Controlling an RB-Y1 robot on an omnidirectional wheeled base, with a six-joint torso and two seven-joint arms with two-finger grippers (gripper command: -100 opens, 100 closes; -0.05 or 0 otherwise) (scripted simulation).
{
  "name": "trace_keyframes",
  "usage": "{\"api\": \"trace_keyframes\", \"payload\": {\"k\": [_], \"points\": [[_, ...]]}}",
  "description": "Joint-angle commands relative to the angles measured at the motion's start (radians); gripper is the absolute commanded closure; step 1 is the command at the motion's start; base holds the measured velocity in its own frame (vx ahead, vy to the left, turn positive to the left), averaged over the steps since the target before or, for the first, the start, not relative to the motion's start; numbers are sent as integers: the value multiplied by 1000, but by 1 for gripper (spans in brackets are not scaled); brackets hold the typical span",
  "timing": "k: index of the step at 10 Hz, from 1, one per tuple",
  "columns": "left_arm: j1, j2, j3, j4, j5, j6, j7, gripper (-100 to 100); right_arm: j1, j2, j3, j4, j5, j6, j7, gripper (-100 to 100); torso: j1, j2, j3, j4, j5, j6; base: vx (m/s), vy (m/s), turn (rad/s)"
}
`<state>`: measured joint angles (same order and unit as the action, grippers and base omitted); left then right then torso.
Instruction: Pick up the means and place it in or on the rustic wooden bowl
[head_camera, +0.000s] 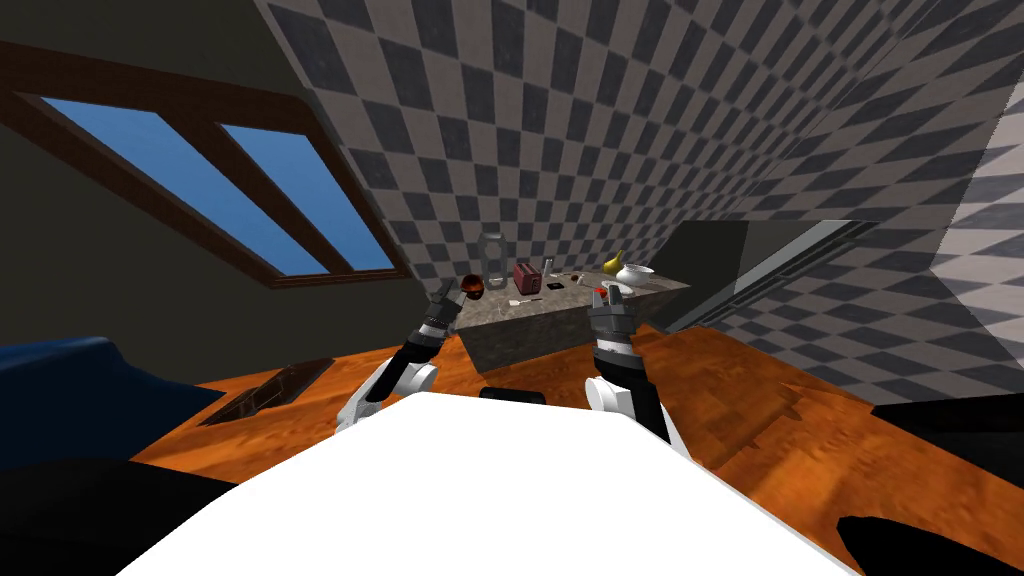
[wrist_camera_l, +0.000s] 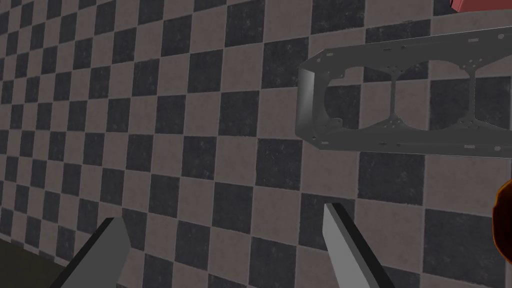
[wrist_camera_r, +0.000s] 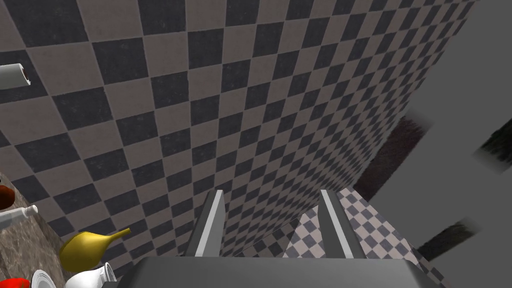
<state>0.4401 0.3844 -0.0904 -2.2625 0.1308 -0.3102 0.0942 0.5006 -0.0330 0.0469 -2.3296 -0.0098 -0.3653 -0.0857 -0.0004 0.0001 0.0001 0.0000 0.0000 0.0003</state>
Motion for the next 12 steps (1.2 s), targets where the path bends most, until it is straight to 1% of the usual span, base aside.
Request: {"api": "trace_keyframes", "payload": {"k": [1,2,3,4,5,6,7,8,9,10,11,12], "points": [[-4,42,0,8,9,13,5,-100,0,0,0,0,0,0,0,0,0,0,0,0,0,0,-5,-8,-59],[-9,76,-6,23,19,34,8,-100,0,0,0,0,0,0,0,0,0,0,0,0,0,-1,-3,-18,-120],[-9,86,-6,23,19,34,8,-100,0,0,0,0,0,0,0,0,0,0,0,0,0,0,-1,-14,-70],[-14,125,-12,39,29,56,9,-100,0,0,0,0,0,0,0,0,0,0,0,0,0,-1,3,-21,-131],[-18,154,-18,55,38,80,10,-100,0,0,0,0,0,0,0,0,-1,-1,0,0,0,0,4,-34,-224],[-18,177,-18,55,38,80,10,-100,0,0,0,0,0,0,0,0,-1,-1,0,0,0,0,9,-25,-64],[-21,215,-24,72,47,105,10,-100,0,0,0,0,0,0,0,0,-1,-1,-1,0,0,-1,24,-35,-129],[-23,246,-29,91,54,132,10,-100,0,0,0,0,0,0,0,0,-1,-2,-1,0,0,0,31,-47,-186],[-23,268,-29,91,54,132,10,-100,0,0,0,0,0,0,0,0,-2,-2,-1,-1,0,0,20,-37,-57],[-25,303,-34,109,61,160,8,-100,0,0,0,0,0,0,0,0,-2,-2,-1,0,0,-1,26,-49,-150],[-25,314,-34,109,61,160,8,-100,0,0,0,0,0,0,0,0,-2,-2,-1,-1,0,0,23,-33,-52],[-25,350,-39,129,66,189,5,-100,0,0,0,0,0,0,0,0,-2,-2,-1,0,-1,-1,25,-40,-82]]}}
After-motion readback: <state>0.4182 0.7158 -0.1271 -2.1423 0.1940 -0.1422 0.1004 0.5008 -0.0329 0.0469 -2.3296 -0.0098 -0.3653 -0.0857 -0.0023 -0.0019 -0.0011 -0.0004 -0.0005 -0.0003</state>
